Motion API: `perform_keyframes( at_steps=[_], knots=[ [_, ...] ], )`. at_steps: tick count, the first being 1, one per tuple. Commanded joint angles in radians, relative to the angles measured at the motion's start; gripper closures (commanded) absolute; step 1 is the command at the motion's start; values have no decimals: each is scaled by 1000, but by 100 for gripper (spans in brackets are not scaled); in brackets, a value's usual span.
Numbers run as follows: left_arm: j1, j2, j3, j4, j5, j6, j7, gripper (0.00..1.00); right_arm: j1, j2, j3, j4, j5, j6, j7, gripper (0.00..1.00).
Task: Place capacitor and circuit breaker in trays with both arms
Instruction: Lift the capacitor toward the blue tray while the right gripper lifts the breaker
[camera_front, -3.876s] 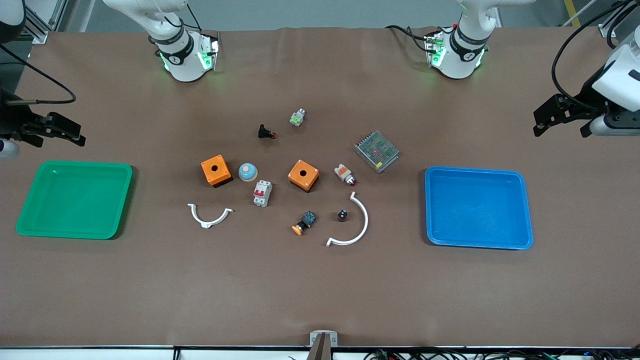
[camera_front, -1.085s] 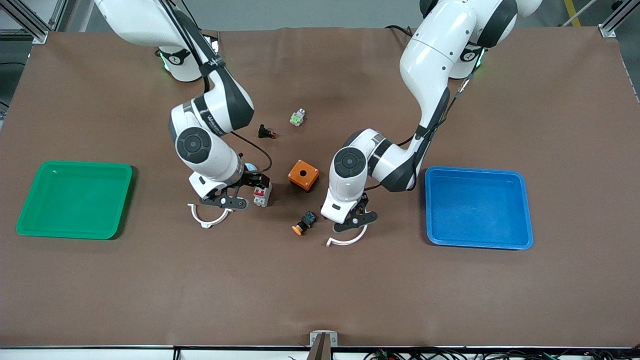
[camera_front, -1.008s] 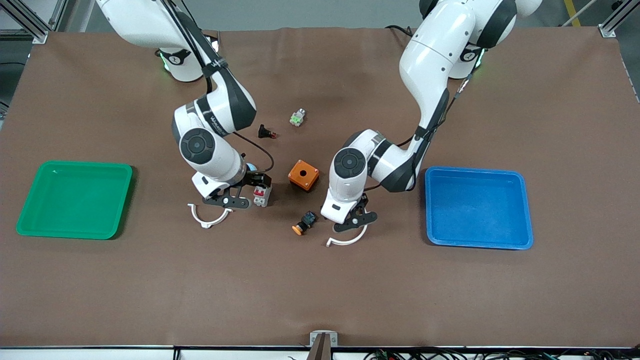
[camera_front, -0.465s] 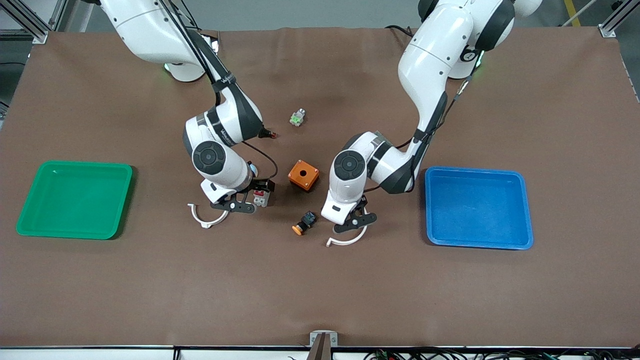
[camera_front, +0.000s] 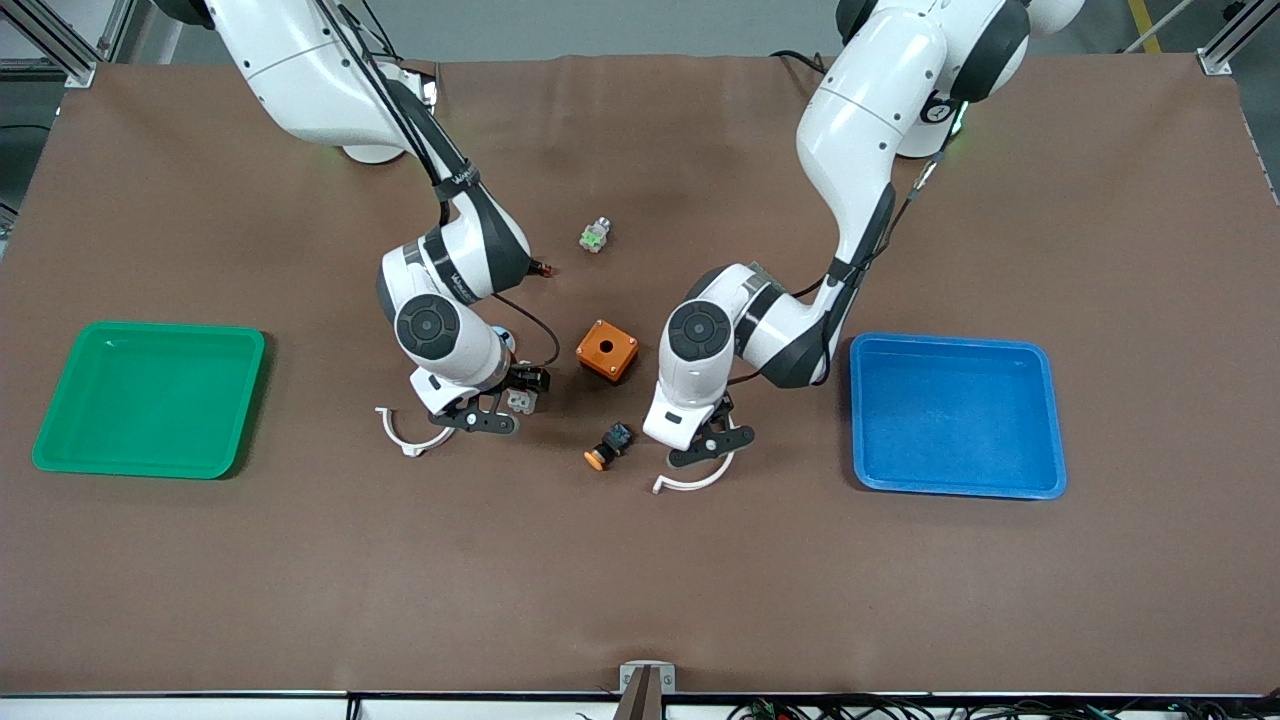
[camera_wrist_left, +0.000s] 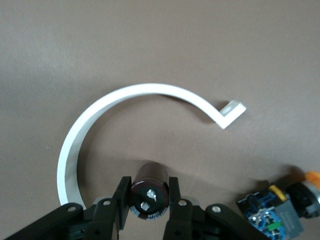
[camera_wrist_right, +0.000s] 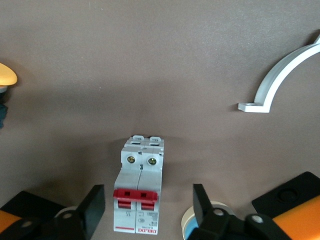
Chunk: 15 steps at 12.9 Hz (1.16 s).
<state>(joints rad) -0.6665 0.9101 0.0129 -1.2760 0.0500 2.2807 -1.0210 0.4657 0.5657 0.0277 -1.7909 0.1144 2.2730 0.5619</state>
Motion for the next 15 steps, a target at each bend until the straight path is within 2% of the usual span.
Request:
perform_keyframes(
  at_steps=[1, 2, 4, 7, 9, 11, 12, 14, 15],
  knots=[
    [40, -65, 10, 7, 21, -26, -22, 100, 20, 23, -8, 21, 13, 8, 12, 29],
    [54, -94, 24, 9, 21, -68, -14, 100, 22, 25, -8, 22, 11, 8, 12, 32],
    [73, -172, 56, 6, 19, -107, 2, 100, 22, 25, -8, 27, 11, 6, 12, 47],
    [191, -266, 53, -49, 22, -168, 38, 100, 22, 25, -8, 28, 13, 6, 12, 57],
    [286, -316, 50, -103, 13, -208, 142, 100, 25, 25, -8, 28, 13, 5, 12, 68],
    [353, -376, 50, -204, 13, -208, 174, 96, 24, 23, -8, 30, 13, -1, 7, 78],
    [396, -410, 48, -259, 11, -208, 202, 99, 21, 22, -8, 36, 13, -7, 1, 81],
    [470, -462, 45, -371, 10, -204, 240, 100, 8, 8, -9, 50, 11, -23, -8, 82],
    [484, -496, 47, -446, 8, -190, 265, 100, 7, -4, -14, 79, 11, -86, -8, 82]
  ],
)
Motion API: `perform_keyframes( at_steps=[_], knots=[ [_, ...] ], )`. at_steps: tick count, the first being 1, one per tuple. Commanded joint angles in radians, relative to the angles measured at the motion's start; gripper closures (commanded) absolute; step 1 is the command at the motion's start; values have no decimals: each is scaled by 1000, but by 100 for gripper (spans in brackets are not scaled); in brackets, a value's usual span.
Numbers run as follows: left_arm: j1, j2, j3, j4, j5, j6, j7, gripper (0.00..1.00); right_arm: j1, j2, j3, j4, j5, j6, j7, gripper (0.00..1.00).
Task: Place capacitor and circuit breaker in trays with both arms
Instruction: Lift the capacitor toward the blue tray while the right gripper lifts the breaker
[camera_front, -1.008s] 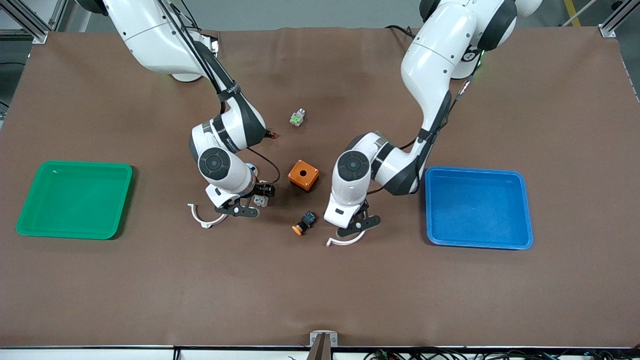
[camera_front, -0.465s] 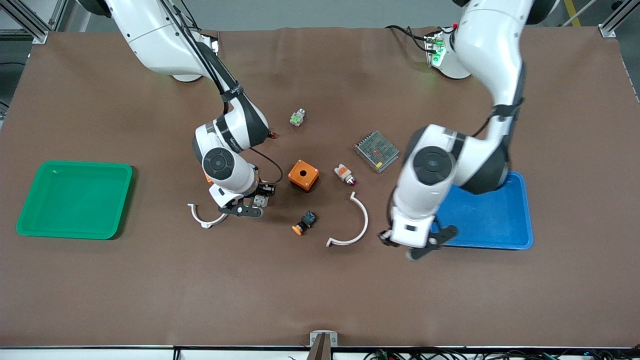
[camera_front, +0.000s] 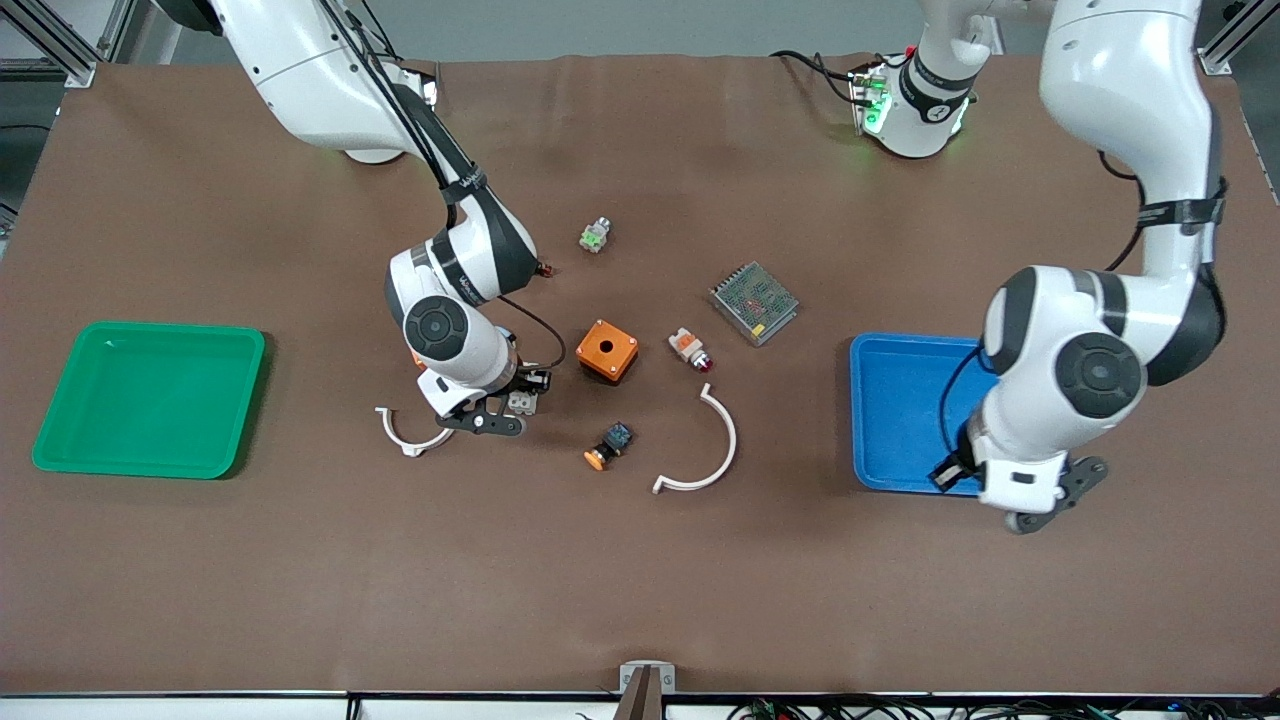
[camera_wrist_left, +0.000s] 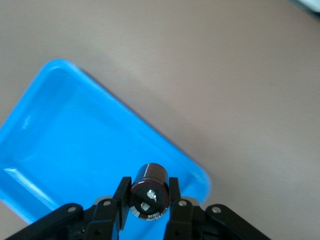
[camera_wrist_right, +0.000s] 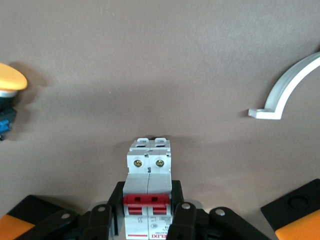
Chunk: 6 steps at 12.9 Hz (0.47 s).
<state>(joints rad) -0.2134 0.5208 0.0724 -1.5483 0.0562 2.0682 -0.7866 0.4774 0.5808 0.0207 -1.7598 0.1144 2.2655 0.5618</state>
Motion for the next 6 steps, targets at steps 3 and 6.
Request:
perform_keyframes(
  at_steps=[3, 6],
  knots=[
    [72, -198, -11, -398, 5, 154, 37, 100, -71, -47, -10, 186, 5, -347, -38, 82],
    [98, -216, -14, -542, 5, 283, 38, 100, -190, -105, -10, 226, 7, -495, -161, 81]
  ],
)
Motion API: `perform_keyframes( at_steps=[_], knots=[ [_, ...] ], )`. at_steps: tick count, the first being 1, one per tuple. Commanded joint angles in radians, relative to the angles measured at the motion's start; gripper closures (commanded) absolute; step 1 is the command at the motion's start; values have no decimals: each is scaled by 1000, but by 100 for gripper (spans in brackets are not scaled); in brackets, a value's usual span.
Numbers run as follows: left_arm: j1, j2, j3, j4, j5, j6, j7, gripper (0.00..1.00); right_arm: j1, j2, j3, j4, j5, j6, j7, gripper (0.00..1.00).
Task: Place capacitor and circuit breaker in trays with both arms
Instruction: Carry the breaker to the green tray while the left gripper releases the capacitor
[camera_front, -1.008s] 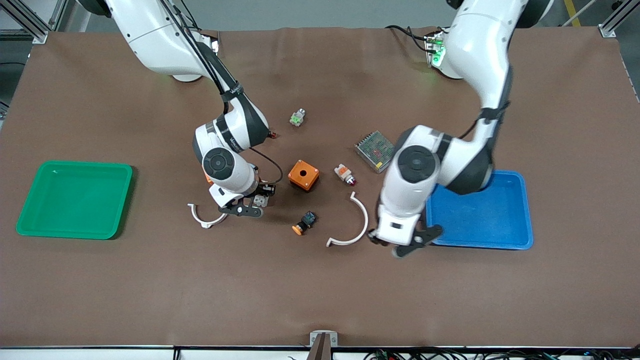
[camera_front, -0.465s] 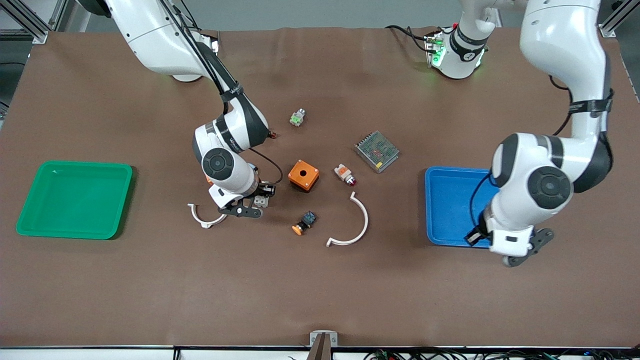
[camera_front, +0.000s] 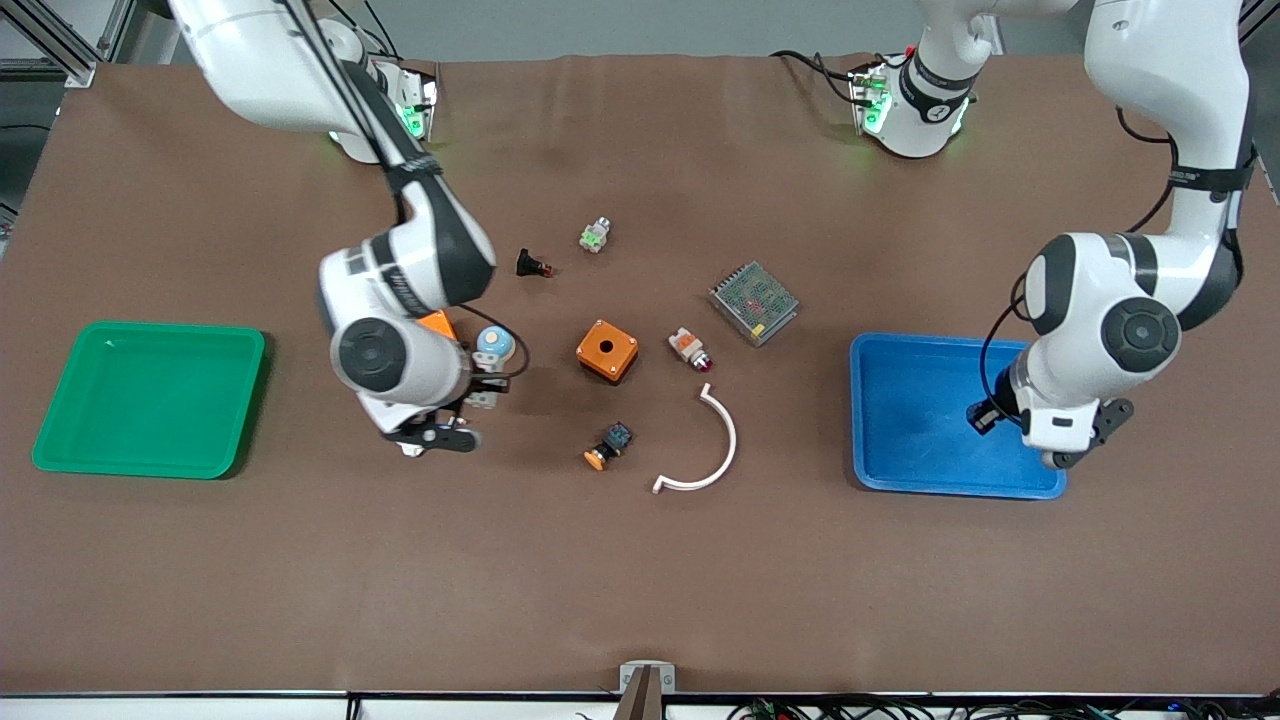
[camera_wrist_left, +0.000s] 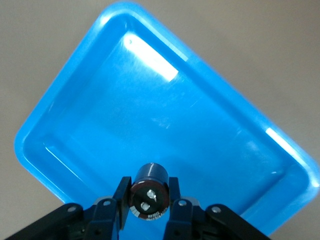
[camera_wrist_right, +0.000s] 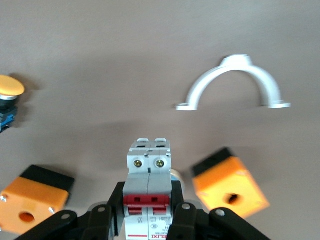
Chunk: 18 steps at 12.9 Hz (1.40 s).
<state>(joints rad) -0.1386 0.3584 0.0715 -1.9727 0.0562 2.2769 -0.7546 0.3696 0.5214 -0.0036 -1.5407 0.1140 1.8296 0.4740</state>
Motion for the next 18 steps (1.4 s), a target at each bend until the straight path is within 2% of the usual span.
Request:
perform_keyframes(
  at_steps=[1, 3, 5, 8, 9, 10, 11, 13, 14, 16, 18],
  knots=[
    [25, -50, -13, -155, 5, 114, 15, 100, -131, -69, 14, 7, 1, -93, -119, 81],
    [27, -36, -13, -216, 5, 217, 40, 99, -210, -83, 10, 28, -23, -156, -226, 81],
    [27, -3, -13, -232, 5, 274, 40, 91, -317, -80, 8, 63, -30, -205, -354, 81],
    [25, 14, -13, -227, 5, 282, 40, 72, -461, -78, 8, 67, -57, -204, -514, 80],
    [24, 14, -13, -222, 7, 282, 41, 54, -498, -77, 10, 67, -71, -204, -550, 80],
    [24, 16, -13, -218, 5, 282, 41, 1, -539, -75, 8, 67, -74, -204, -602, 80],
    [19, 11, -12, -207, 5, 280, 41, 0, -575, -72, 8, 67, -79, -193, -624, 80],
    [14, -7, -10, -164, 5, 267, 34, 0, -641, -58, 10, 85, -163, -185, -676, 80],
    [14, -21, -10, -143, 10, 241, 34, 0, -665, -44, 8, 106, -172, -182, -701, 79],
    [16, -36, -10, -54, 16, 153, 37, 0, -725, -11, 8, 122, -175, -129, -742, 79],
    [22, -50, -9, 73, 16, 13, 79, 0, -777, 50, 7, 123, -181, -40, -828, 79]
  ],
)
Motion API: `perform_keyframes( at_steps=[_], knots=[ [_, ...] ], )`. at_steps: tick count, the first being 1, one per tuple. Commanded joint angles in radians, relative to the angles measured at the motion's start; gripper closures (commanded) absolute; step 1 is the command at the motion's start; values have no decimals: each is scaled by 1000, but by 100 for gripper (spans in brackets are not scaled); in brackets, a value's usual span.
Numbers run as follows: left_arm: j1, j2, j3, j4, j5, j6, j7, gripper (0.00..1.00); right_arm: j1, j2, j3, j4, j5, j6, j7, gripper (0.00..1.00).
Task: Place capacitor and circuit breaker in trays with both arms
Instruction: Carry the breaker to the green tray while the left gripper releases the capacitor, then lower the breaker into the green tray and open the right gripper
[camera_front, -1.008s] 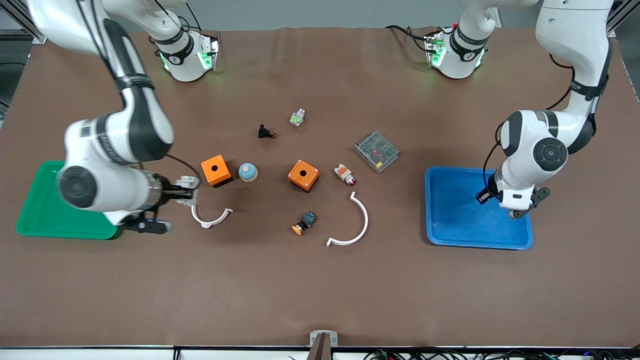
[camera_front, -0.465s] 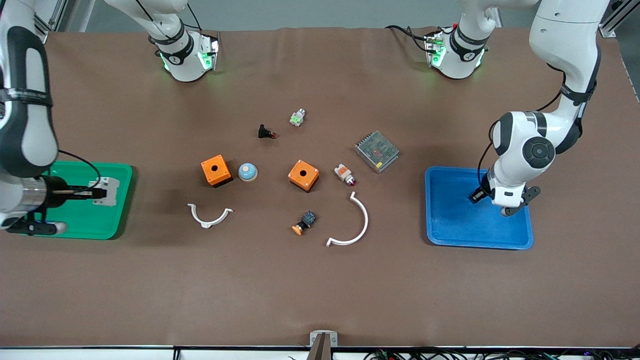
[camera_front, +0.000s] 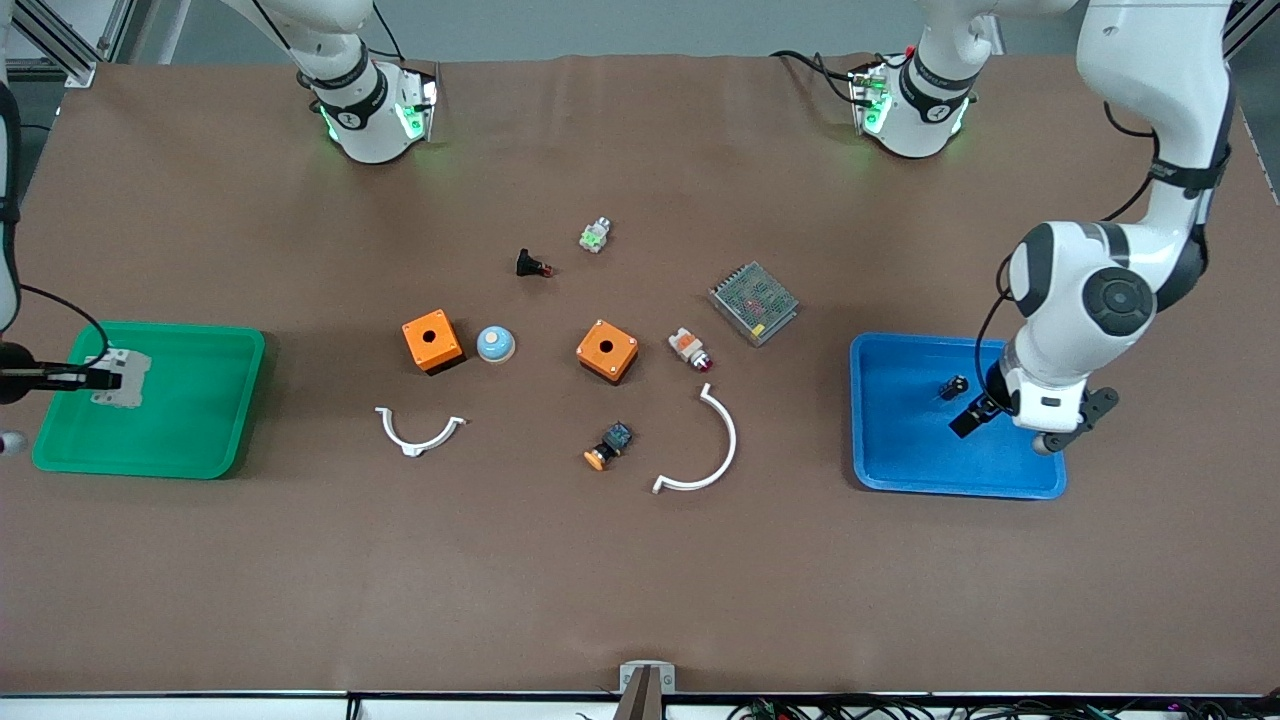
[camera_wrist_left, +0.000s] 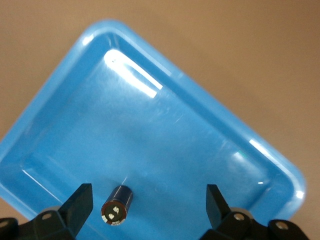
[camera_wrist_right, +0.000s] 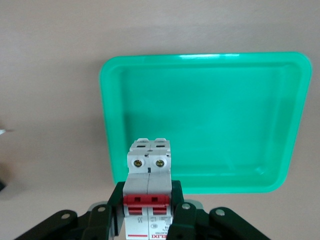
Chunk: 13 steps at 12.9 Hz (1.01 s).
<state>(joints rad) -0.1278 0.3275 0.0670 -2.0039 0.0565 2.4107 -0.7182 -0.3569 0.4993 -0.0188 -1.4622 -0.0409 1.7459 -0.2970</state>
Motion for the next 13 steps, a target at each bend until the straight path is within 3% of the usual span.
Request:
perform_keyframes(
  at_steps=[1, 5, 10, 13],
  knots=[
    [14, -19, -4, 173, 16, -193, 81, 0, -60, 103, 22, 45, -37, 99, -68, 79],
    [23, -10, 4, 423, 19, -434, 109, 0, -88, 221, 22, 91, -50, 150, -93, 79],
    [31, -36, 7, 559, 19, -589, 281, 0, -90, 242, 22, 85, -48, 224, -97, 76],
    [56, -100, 4, 562, 17, -649, 382, 0, -97, 246, 22, 60, -40, 242, -94, 72]
  ],
)
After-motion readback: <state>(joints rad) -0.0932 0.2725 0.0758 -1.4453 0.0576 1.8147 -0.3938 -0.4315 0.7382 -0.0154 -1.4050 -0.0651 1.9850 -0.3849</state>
